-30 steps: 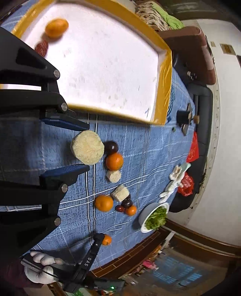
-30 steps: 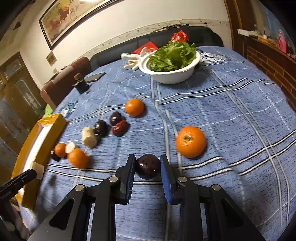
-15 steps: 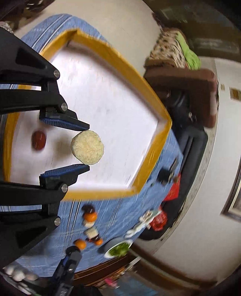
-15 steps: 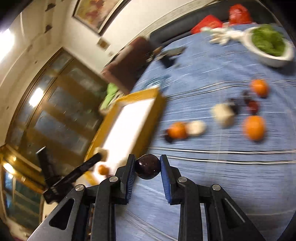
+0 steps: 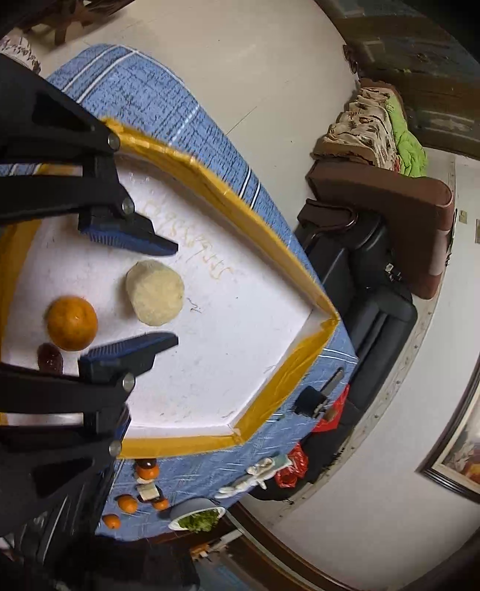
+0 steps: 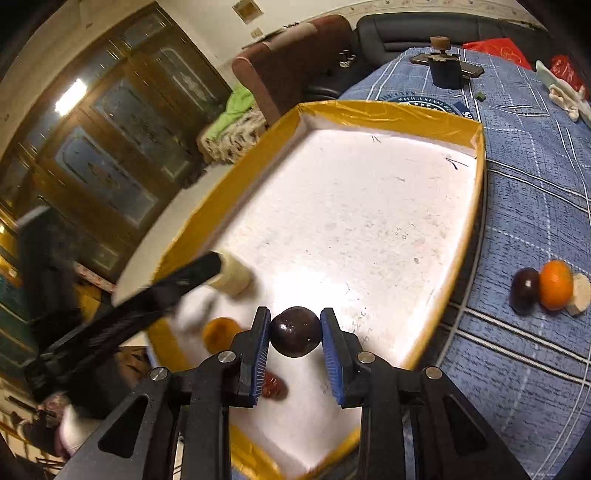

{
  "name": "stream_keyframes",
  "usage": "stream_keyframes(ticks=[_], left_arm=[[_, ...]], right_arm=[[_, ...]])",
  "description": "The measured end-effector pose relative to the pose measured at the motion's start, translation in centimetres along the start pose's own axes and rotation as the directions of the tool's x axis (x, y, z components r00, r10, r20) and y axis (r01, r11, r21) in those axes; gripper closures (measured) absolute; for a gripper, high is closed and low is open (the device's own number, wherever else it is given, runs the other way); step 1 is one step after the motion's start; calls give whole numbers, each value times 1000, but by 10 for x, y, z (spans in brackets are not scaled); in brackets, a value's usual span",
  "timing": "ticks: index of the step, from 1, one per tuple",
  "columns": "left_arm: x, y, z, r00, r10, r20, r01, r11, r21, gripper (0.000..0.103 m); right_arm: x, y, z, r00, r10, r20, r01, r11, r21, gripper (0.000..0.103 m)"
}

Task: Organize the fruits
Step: 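Carry the yam slice and plum into the tray and open both tools, then move both tools back from the tray toward the fruits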

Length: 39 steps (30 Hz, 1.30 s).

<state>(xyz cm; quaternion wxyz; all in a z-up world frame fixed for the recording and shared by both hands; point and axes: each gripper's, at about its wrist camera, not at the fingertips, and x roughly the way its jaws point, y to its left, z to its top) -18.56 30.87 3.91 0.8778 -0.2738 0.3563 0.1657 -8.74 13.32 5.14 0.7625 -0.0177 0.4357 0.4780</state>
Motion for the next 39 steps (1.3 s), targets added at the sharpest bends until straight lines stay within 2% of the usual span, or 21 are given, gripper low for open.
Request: stream_keyframes(ticks=[2,4,6,10,14,18,23,29,33,39], left_arm=[[-9,5,1,1000,-7,20,8,1000,-18,46],[-16,7,1,999,-16,35,17,999,-35,41],[-25,8,0,998,-24,51,27,998,-54,36],[-37,2,-5,997,-48,64,53,996,-67,36],[-50,-23,-14,994,-84,74,86,996,-24,32],[-55,-55,-25,991,-116,61,113,993,46,29],[-54,-97,-45,989,-149,12,146,980,138,28],[-38,-143,-67,984,-170,-59,179,954,241,27],[-23,-162,-81,979,-173,-111,197,940,277,27],[-9,-184,-92,974,-167,-154,212,914,345,27]], right_arm=[[2,2,3,1000,-11,4,11,1000,-11,67],[0,8,6,999,-25,29,26,999,-28,52],[-6,8,7,998,-28,50,30,999,-34,47],[-32,-1,1,997,-25,79,26,999,-18,47],[-59,-16,-19,993,-34,113,32,999,18,47],[-89,-48,-46,988,-63,142,53,996,75,47],[-136,-103,-82,974,-144,174,113,978,175,47],[-190,-183,-112,935,-294,197,219,919,329,47],[-204,-210,-111,916,-341,213,245,893,377,47],[-177,-226,-77,917,-347,197,261,894,363,47]])
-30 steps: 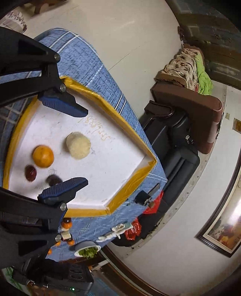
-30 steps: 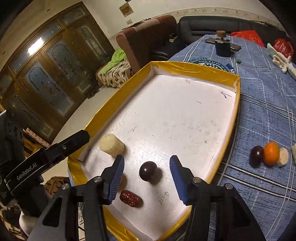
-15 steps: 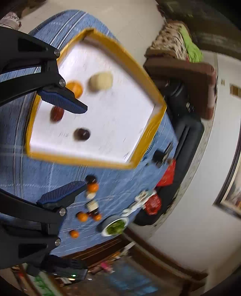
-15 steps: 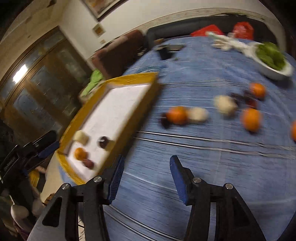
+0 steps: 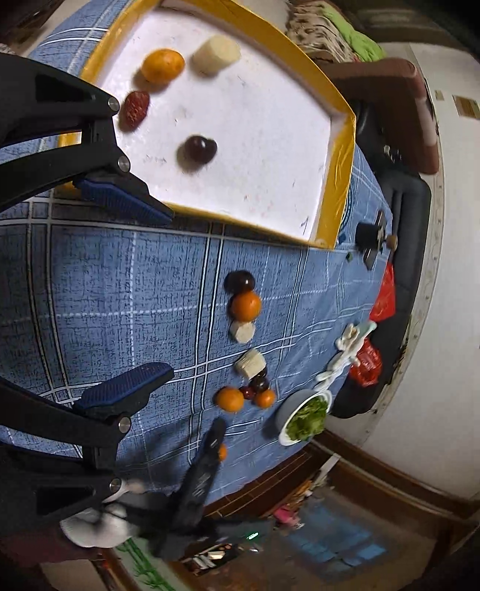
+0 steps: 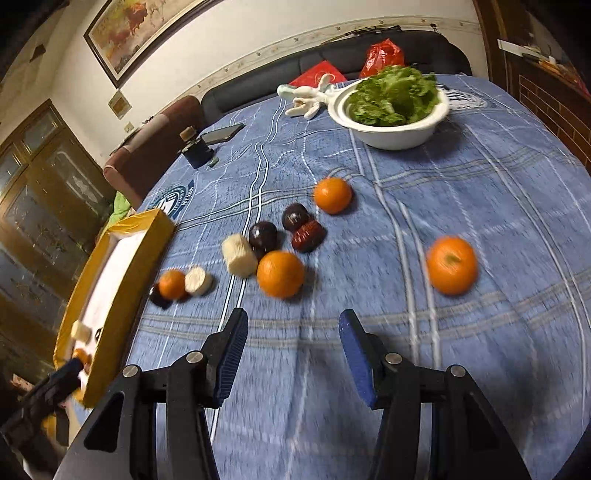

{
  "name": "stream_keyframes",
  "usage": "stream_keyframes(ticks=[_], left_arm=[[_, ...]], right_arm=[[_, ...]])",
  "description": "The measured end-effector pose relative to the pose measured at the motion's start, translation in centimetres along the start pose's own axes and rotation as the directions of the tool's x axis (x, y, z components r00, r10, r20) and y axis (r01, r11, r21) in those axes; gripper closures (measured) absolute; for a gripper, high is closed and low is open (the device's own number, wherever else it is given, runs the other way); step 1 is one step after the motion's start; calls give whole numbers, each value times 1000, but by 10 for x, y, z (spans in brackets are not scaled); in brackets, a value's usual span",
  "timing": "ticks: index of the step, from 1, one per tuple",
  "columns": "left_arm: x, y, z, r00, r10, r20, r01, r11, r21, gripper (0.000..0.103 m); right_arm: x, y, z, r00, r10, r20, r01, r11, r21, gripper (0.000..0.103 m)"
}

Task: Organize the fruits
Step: 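Move both tools back from the tray toward the fruits, then grasp an orange with the left tool while the right tool grasps another orange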

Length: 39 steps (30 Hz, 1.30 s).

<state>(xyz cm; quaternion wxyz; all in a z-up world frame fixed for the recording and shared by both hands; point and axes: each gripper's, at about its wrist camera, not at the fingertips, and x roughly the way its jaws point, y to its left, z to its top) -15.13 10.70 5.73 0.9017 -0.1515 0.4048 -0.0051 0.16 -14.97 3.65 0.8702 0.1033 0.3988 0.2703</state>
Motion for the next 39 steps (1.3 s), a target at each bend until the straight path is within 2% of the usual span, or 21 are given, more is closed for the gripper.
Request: stream_keyframes(ticks=[7,12,14,15,18,19,21,22,26,29,35,38,39], left_arm=[[22,-10,20,1000,16,1,-16,998,69,27],[50,-30,40,1000,-14,11,12,984,180,27],[65,-38,49,1000,-12,17,7,970,244,27],[72,-40,52,1000,-9,12,6,965,261,27],[97,-37,64,999,15,-38,-4,963,270,28],[103,-33,68,998,5,-64,11,967,253,30],[111,-30,71,995,-10,-97,33,970,240,38],[115,-32,71,995,-3,-104,28,969,247,40],[119,-37,74,994,58,-91,-30,958,284,60],[119,-29,79,993,59,-106,-28,962,273,70],[123,-24,89,989,47,-143,-5,959,283,68],[139,-39,85,974,44,-222,40,930,364,58],[141,-46,81,974,67,-215,28,912,410,57]], right_arm=[[37,13,16,999,-33,7,33,999,-39,47],[42,7,14,1000,-9,19,10,999,-39,47],[42,6,13,1000,0,22,1,999,-40,52],[43,5,13,1000,-1,18,2,999,-39,63],[40,1,12,1000,22,19,-22,1000,-22,64],[40,0,12,999,29,18,-29,999,-15,64],[39,-1,12,999,38,14,-38,999,-8,64],[39,-2,12,999,39,13,-39,999,-6,64],[37,-4,11,999,52,8,-52,999,10,64],[36,-6,11,998,57,7,-58,998,20,64],[34,-6,9,998,67,3,-67,997,30,64],[34,-6,10,998,69,3,-69,997,34,63],[34,-7,10,997,71,3,-71,997,37,63]])
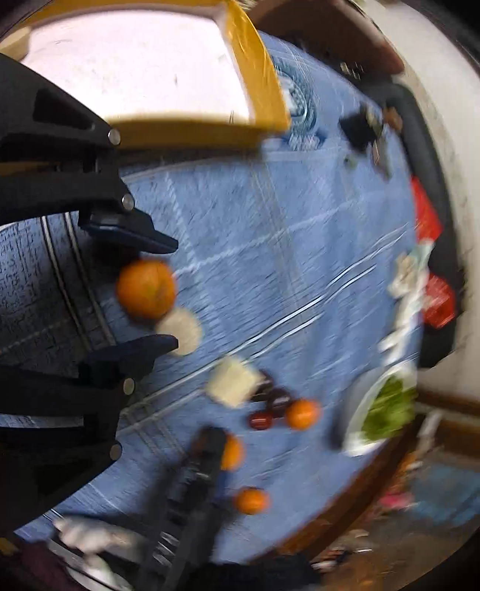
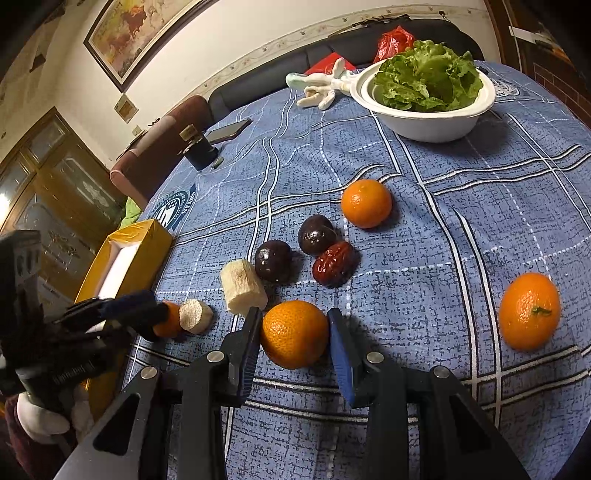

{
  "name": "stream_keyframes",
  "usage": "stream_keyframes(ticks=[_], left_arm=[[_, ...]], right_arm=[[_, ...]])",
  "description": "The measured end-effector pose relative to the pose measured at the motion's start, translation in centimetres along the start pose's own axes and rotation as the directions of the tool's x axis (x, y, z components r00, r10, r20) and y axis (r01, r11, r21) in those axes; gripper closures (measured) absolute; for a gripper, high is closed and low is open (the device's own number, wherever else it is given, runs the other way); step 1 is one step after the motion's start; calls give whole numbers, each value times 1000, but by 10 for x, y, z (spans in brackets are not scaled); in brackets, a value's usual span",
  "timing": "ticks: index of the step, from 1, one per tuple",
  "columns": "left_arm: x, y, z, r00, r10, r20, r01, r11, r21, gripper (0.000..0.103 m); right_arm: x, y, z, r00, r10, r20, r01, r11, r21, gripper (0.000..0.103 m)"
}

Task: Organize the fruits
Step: 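Grasp an orange with the left tool while the right tool grasps another orange, then carry both oranges into the tray and open both tools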

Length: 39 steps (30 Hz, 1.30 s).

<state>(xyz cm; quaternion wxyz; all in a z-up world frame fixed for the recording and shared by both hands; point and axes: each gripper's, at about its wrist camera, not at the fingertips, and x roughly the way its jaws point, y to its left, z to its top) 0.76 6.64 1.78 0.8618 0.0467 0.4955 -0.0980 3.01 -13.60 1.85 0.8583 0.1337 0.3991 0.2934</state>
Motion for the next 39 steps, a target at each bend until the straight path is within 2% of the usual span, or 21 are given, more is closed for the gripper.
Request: stream_keyframes(ticks=[1,2,3,5,6,8,13,17,19,21,24,27,29,31,36,39], left_arm=[[0,-5,0,1000,5,-11,-4,1000,24,57],[-1,-10,-1,999,34,-22,-33,998,50,60],[-4,-14,-2,998,65,-12,-64,995,73,70],[-11,-16,-5,997,74,7,-74,994,77,74],[-15,-15,-6,998,53,16,-54,997,57,74],[-21,-16,-9,997,68,42,-70,997,39,74],[-44,-14,-22,993,50,109,-45,998,-48,74],[-81,4,-38,979,46,198,-12,985,-172,74],[-101,24,-51,968,64,242,0,967,-256,74],[-117,50,-68,958,121,260,-23,936,-352,74],[-129,85,-89,954,173,245,-47,894,-446,74],[-136,123,-110,951,192,244,-29,837,-546,74],[-134,144,-119,954,191,230,-21,810,-586,74],[-130,159,-123,960,186,211,-24,801,-598,73],[-119,193,-139,968,164,190,4,748,-664,73],[-123,201,-152,966,145,214,45,720,-692,73]], right_arm=[[0,-1,0,1000,2,0,-2,1000,4,63],[-1,-1,0,1000,5,1,-5,1000,8,63],[-1,-2,0,1000,7,1,-7,1000,12,63],[-2,-2,0,1000,10,1,-10,1000,13,64],[-2,-1,0,1000,11,2,-11,1000,11,64],[-4,1,0,1000,14,8,-14,1000,2,64],[-10,4,-1,998,62,24,-62,998,-1,64],[-13,13,-2,996,79,38,-77,996,-34,64],[-12,22,-4,997,63,37,-60,996,-71,64],[-10,33,-7,999,48,23,-46,995,-94,64],[-10,69,-14,994,108,-20,-110,985,-135,63],[-6,111,-22,984,164,-66,-173,967,-187,63],[1,147,-27,974,198,-110,-219,949,-228,63],[10,182,-34,970,200,-141,-232,933,-274,63],[45,238,-45,965,160,-207,-224,913,-340,63],[70,267,-51,967,104,-231,-189,902,-388,63]])
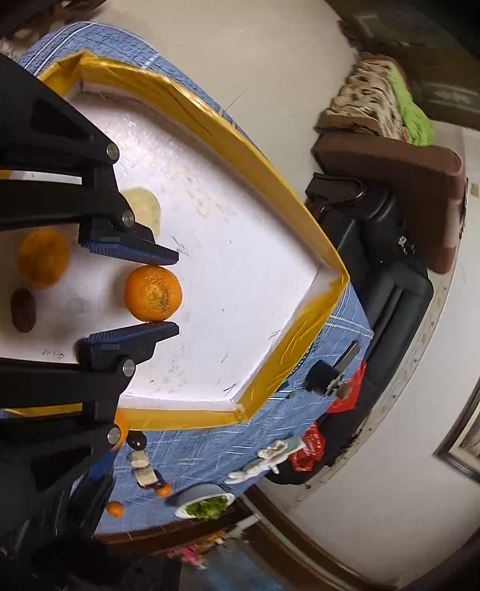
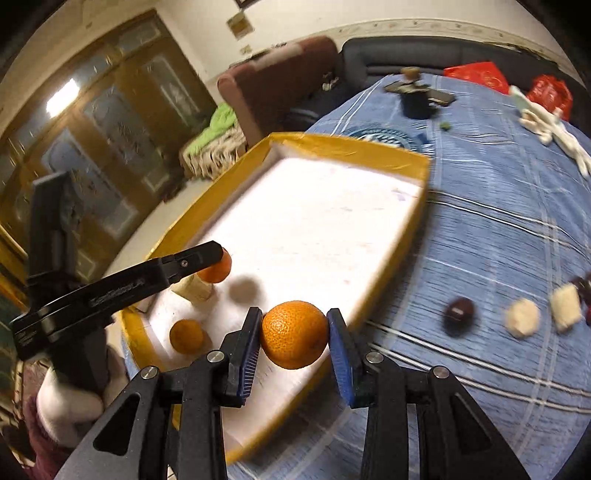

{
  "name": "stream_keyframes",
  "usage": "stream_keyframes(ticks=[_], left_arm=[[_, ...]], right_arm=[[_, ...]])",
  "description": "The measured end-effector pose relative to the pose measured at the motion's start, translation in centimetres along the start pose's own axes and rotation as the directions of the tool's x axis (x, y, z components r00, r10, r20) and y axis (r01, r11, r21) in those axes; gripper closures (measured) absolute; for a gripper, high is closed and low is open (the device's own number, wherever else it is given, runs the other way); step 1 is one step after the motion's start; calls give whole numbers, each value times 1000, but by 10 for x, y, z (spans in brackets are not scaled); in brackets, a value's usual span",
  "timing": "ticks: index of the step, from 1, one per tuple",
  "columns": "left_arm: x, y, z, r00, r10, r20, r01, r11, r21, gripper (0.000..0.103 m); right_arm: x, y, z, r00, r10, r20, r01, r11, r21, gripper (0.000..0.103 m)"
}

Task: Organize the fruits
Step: 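Carry both oranges into the tray and open both tools, then move both tools back from the tray toward the fruits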

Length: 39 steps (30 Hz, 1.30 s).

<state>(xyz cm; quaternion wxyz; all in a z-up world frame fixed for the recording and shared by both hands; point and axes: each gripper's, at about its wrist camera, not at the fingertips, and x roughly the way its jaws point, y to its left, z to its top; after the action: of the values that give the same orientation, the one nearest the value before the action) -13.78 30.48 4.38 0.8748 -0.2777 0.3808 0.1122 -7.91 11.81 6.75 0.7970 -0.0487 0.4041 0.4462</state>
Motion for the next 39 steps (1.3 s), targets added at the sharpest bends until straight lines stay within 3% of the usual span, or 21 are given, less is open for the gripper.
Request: stream_keyframes(ticks=[4,6,8,13,18,23,27,30,36,39], left_arm=[[-25,16,-6,997,-77,31,79,994,-69,59],[-44,20,-11,993,-73,88,80,994,-80,42],[-58,23,-16,989,-74,131,87,992,-96,36],[-79,28,-32,980,-78,183,108,981,-161,35],[-89,3,-41,979,-86,185,105,990,-95,34],[-87,-40,-56,976,-159,148,162,987,-8,30],[-70,-82,-71,977,-195,82,190,980,66,30],[-53,-115,-84,978,-210,14,207,971,120,30],[-25,-167,-108,978,-191,-88,207,951,231,30],[-21,-179,-111,981,-169,-95,189,942,277,30]], right_arm=[[25,14,6,998,-65,-26,64,997,-47,62],[30,15,8,996,-78,-35,76,996,-47,56],[31,17,9,996,-91,-27,89,995,-47,48],[16,18,5,995,-102,-2,102,993,-51,46],[-29,-7,-17,993,-107,54,108,994,-18,46],[-102,-80,-58,973,-203,111,190,975,114,44],[-158,-160,-93,928,-352,120,311,913,265,44],[-189,-225,-111,891,-442,108,371,842,391,44],[-187,-280,-109,871,-482,98,385,792,474,44],[-169,-299,-103,861,-505,61,409,760,506,45]])
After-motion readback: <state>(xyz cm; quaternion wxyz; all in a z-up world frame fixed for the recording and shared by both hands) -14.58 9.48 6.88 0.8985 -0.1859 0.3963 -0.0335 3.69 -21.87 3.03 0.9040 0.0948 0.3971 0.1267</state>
